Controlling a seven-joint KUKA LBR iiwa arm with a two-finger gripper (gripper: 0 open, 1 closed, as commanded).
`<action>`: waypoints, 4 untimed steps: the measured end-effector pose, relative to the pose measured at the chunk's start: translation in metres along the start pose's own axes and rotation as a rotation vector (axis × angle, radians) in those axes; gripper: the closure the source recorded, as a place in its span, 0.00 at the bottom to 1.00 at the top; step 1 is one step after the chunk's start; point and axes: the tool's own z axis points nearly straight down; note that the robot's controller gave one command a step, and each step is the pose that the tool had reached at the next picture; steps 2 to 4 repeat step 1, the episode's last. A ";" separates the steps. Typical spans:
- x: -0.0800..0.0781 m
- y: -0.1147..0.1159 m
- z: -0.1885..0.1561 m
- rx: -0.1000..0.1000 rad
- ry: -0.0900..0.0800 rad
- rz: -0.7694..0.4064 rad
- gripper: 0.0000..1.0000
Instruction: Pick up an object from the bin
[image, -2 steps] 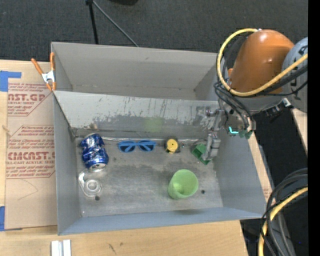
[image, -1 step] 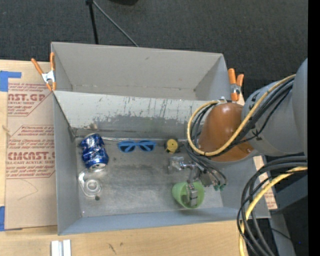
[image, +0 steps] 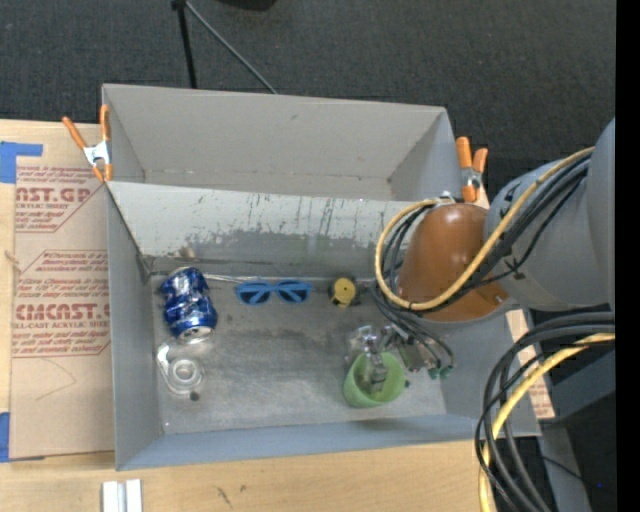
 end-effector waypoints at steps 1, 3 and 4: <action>-0.005 -0.001 -0.139 0.002 -0.007 -0.030 1.00; -0.005 -0.001 -0.139 0.002 -0.007 -0.030 1.00; -0.005 -0.001 -0.139 0.002 -0.007 -0.030 1.00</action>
Offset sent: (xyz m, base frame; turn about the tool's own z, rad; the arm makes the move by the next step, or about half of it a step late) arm 0.0034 -0.0006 0.1345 -0.0299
